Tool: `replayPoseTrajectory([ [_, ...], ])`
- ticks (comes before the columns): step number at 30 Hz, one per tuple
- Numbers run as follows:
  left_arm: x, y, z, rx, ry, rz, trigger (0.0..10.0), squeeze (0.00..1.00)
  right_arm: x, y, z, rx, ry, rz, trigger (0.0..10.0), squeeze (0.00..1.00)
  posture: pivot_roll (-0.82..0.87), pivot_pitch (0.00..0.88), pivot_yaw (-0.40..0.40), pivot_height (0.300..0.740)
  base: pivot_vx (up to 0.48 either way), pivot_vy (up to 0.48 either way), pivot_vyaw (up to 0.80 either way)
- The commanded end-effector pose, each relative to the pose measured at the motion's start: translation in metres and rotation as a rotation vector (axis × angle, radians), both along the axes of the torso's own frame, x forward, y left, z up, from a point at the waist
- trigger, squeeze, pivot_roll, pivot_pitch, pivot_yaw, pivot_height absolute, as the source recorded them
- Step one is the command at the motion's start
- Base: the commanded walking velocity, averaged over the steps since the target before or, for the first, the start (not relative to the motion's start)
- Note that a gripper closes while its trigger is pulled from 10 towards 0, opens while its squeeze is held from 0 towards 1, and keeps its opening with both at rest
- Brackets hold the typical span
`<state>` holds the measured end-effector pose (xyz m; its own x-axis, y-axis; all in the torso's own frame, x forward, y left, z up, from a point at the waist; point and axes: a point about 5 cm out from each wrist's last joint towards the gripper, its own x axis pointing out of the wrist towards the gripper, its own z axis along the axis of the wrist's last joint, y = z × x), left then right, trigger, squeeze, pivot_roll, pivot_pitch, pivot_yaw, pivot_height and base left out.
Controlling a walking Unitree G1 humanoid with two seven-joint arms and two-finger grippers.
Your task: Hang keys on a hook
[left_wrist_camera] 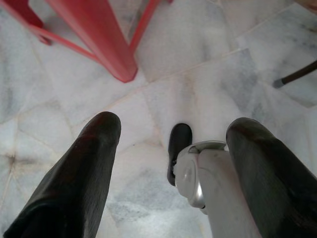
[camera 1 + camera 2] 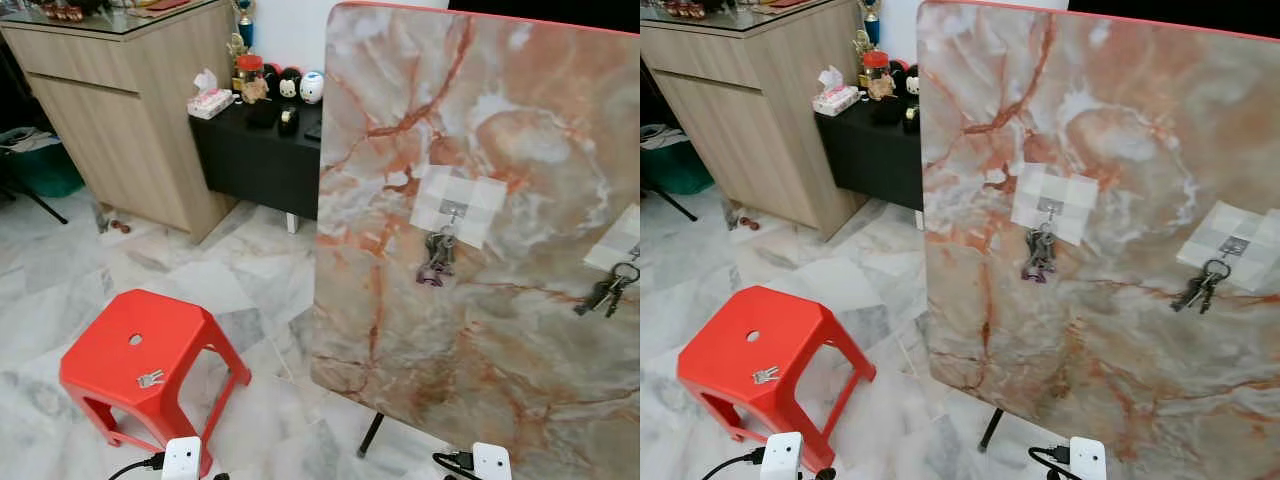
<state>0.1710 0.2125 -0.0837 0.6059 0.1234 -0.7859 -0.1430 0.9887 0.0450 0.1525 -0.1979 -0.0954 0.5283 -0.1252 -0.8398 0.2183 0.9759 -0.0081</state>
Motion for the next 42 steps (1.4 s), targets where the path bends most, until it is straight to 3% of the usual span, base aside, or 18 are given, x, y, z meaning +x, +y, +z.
replayPoseTrajectory([
  [1, -0.004, 0.001, -0.002, -0.003, 0.016, 0.012, 10.0, 0.00, -0.001, -0.001, -0.001, -0.002, 0.012, -0.009, 10.0, 0.00, 0.06, 0.000, -0.046, 0.740, 0.000, 0.240, 0.00],
  [15, -0.005, 0.001, -0.002, -0.008, 0.017, 0.021, 10.0, 0.00, 0.006, 0.001, 0.001, -0.004, 0.009, -0.015, 10.0, 0.00, 0.06, 0.000, -0.050, 0.740, 0.000, 0.220, 0.00],
  [42, -0.010, 0.003, -0.004, -0.008, 0.024, 0.024, 10.0, 0.00, -0.007, -0.004, -0.002, -0.006, 0.021, -0.016, 10.0, 0.00, 0.06, 0.000, -0.046, 0.740, 0.000, 0.404, 0.00],
])
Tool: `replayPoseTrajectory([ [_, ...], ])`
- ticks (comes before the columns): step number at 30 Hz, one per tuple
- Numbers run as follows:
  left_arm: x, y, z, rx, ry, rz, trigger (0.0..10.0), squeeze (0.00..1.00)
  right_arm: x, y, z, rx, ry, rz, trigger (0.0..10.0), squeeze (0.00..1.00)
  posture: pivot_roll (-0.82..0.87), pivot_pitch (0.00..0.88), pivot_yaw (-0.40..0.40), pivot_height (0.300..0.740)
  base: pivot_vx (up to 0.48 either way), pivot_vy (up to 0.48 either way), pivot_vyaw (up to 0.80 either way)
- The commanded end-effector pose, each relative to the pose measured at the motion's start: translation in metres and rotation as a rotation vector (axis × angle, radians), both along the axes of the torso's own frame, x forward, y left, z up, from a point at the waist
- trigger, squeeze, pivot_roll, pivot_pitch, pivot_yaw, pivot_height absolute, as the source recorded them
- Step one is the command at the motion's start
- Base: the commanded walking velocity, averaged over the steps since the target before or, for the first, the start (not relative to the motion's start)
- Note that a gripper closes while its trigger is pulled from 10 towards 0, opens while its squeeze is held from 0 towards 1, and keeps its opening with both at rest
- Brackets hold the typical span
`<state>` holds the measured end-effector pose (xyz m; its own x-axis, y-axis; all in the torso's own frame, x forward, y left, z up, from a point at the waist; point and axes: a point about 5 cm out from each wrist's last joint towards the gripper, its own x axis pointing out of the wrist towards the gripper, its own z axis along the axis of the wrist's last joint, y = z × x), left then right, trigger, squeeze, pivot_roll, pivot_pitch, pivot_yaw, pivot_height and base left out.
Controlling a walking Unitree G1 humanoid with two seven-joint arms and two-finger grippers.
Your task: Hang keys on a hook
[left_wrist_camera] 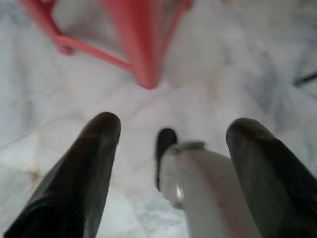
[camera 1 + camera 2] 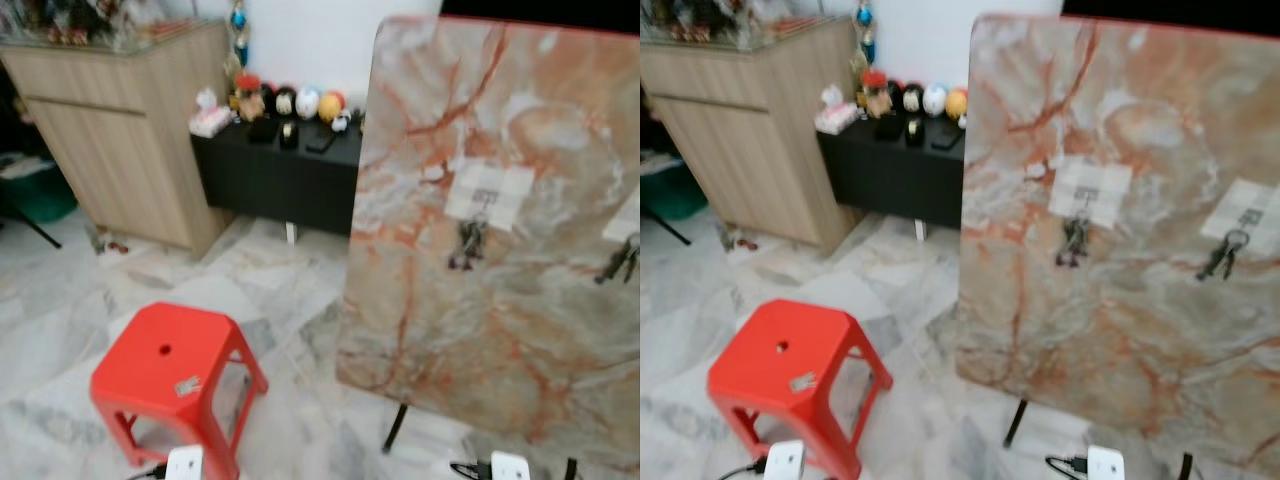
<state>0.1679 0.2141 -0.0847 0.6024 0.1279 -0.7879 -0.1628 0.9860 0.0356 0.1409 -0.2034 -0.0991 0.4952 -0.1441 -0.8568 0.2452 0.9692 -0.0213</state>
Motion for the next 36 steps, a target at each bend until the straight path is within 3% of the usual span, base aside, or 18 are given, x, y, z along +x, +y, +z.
replayPoseTrajectory([
  [1, -0.0067, 0.0015, -0.0028, 0.002, 0.023, 0.005, 10.0, 0.00, 0.0052, 0.0012, 0.0018, 0.000, -0.015, 0.012, 10.0, 0.00, 0.06, 0.000, -0.046, 0.740, 0.000, 0.416, 0.00],
  [36, -0.0013, 0.0014, -0.0005, 0.001, 0.008, 0.006, 10.0, 0.00, 0.0107, -0.0042, 0.0048, -0.009, -0.039, -0.025, 10.0, 0.00, 0.06, 0.000, -0.048, 0.740, 0.000, 0.417, 0.00],
])
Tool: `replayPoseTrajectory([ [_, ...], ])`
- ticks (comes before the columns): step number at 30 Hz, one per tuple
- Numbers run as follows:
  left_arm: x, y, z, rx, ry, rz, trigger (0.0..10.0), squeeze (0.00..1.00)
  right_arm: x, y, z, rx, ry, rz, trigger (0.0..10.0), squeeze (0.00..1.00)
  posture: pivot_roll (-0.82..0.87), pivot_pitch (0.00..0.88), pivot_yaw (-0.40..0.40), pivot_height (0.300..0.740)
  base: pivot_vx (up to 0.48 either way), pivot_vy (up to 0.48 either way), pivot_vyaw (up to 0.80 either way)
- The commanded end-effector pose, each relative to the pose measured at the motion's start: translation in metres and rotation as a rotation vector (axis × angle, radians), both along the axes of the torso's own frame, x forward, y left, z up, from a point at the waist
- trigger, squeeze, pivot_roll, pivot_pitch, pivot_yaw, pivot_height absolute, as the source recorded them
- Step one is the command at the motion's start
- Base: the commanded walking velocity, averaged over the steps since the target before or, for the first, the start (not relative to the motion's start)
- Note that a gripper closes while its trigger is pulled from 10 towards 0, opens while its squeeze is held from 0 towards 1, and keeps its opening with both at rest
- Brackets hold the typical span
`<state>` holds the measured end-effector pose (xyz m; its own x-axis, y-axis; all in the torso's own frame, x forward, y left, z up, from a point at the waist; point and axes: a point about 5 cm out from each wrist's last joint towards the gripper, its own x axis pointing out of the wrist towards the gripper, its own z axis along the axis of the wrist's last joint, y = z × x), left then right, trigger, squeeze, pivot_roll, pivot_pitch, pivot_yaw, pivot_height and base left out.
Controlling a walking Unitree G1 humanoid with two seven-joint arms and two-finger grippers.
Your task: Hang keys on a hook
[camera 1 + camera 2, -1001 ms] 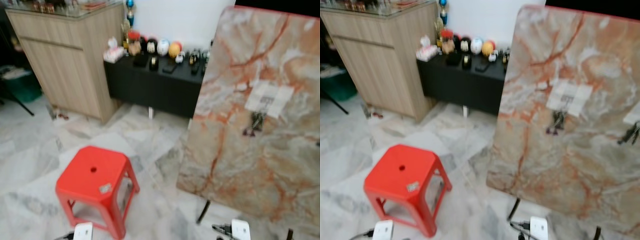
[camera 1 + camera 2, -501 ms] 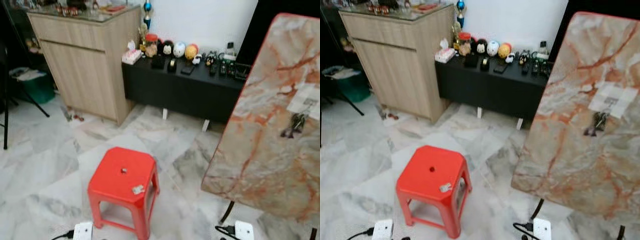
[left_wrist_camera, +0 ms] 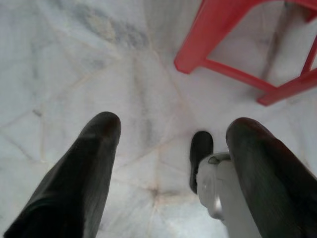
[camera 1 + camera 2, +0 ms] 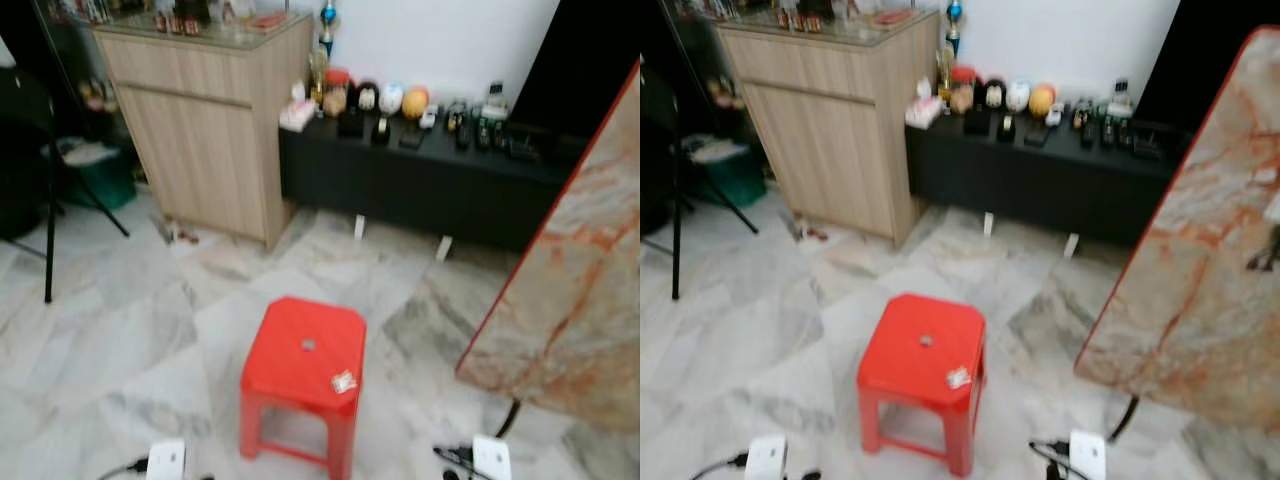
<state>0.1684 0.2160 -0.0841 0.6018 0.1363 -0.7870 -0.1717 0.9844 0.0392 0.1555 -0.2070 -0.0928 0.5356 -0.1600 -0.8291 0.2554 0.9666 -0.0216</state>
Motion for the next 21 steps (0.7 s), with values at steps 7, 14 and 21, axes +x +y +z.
replayPoseTrajectory([
  [7, -0.0018, -0.0011, -0.0011, -0.004, 0.008, -0.005, 10.0, 0.00, -0.0018, -0.0014, -0.0006, -0.001, 0.006, -0.014, 10.0, 0.00, 0.07, 0.000, -0.050, 0.740, 0.000, 0.419, 0.00],
  [14, -0.0010, -0.0016, -0.0008, 0.005, 0.005, -0.021, 10.0, 0.00, 0.0007, -0.0011, 0.0004, -0.002, -0.002, -0.015, 10.0, 0.00, 0.07, 0.000, -0.051, 0.740, 0.000, 0.227, 0.00],
  [21, -0.0001, -0.0033, -0.0003, 0.001, -0.006, -0.043, 10.0, 0.00, 0.0006, -0.0012, 0.0003, -0.006, 0.000, -0.014, 10.0, 0.00, 0.07, 0.000, -0.050, 0.740, 0.000, 0.000, 0.00],
])
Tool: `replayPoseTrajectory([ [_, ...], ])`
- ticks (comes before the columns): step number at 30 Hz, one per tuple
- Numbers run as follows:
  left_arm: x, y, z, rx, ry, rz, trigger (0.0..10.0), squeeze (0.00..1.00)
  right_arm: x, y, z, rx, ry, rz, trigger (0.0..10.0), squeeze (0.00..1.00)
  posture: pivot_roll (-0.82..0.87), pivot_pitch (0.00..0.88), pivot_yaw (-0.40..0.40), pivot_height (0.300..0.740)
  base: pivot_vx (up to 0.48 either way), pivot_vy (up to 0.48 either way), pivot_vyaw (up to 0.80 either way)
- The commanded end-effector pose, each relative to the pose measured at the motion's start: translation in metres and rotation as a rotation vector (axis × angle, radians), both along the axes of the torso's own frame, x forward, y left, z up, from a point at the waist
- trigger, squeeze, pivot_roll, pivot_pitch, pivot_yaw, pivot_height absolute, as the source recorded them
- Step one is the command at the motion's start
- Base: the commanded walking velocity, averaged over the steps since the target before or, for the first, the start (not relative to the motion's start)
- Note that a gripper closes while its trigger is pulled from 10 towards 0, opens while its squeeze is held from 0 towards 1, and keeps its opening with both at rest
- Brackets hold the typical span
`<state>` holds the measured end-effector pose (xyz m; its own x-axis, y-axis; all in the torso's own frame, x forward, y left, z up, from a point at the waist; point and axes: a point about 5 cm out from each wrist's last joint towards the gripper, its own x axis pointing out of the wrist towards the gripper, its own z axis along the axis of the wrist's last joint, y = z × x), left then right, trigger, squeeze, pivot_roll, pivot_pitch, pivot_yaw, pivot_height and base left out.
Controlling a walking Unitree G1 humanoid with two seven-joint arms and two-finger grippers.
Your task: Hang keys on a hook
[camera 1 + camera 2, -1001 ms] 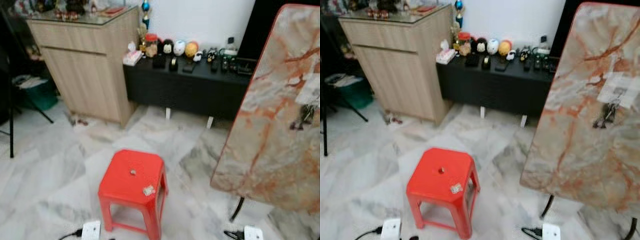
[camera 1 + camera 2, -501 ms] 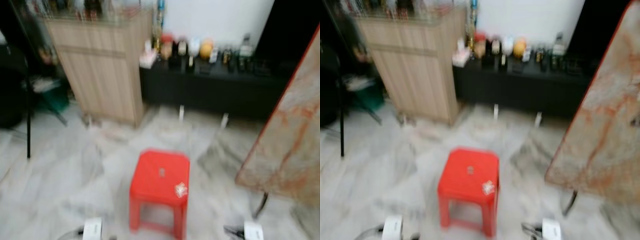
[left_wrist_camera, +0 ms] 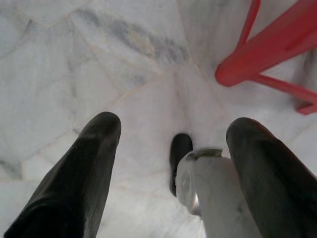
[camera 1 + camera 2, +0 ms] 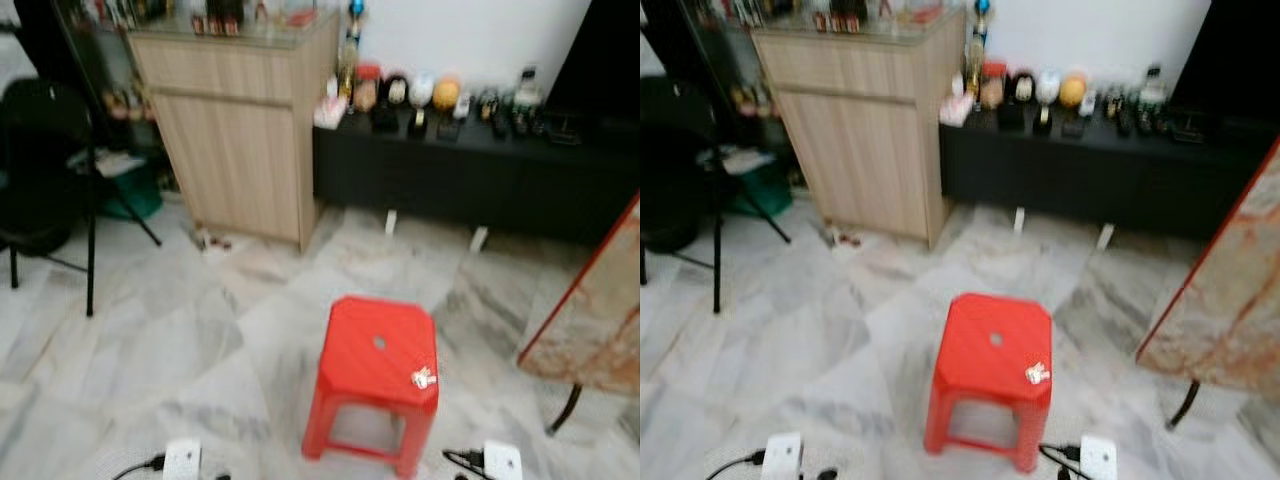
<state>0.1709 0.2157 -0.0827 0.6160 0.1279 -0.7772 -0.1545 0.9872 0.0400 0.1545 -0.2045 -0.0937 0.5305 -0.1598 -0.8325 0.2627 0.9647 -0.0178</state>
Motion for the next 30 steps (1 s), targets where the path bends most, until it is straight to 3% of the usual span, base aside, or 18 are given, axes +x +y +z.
replayPoseTrajectory([
  [1, -0.0026, -0.0030, -0.0017, -0.003, 0.009, -0.025, 10.0, 0.00, 0.0015, -0.0037, 0.0013, -0.011, -0.005, -0.006, 10.0, 0.00, 0.07, 0.000, -0.050, 0.740, 0.000, 0.000, 0.00],
  [17, -0.0014, -0.0056, -0.0016, -0.007, 0.009, -0.060, 10.0, 0.00, 0.0022, -0.0041, 0.0016, -0.022, -0.004, -0.011, 10.0, 0.00, 0.07, 0.000, -0.048, 0.740, 0.000, 0.000, 0.00],
  [23, -0.0018, -0.0059, -0.0019, -0.002, 0.014, -0.072, 10.0, 0.00, 0.0024, -0.0054, 0.0020, -0.029, -0.006, -0.018, 10.0, 0.00, 0.07, 0.000, -0.048, 0.740, 0.000, 0.000, -0.66],
  [30, -0.0029, -0.0065, -0.0025, -0.005, 0.018, -0.074, 10.0, 0.00, 0.0033, -0.0070, 0.0028, -0.033, -0.016, -0.020, 10.0, 0.00, 0.07, 0.000, -0.050, 0.740, 0.106, 0.000, 0.00],
])
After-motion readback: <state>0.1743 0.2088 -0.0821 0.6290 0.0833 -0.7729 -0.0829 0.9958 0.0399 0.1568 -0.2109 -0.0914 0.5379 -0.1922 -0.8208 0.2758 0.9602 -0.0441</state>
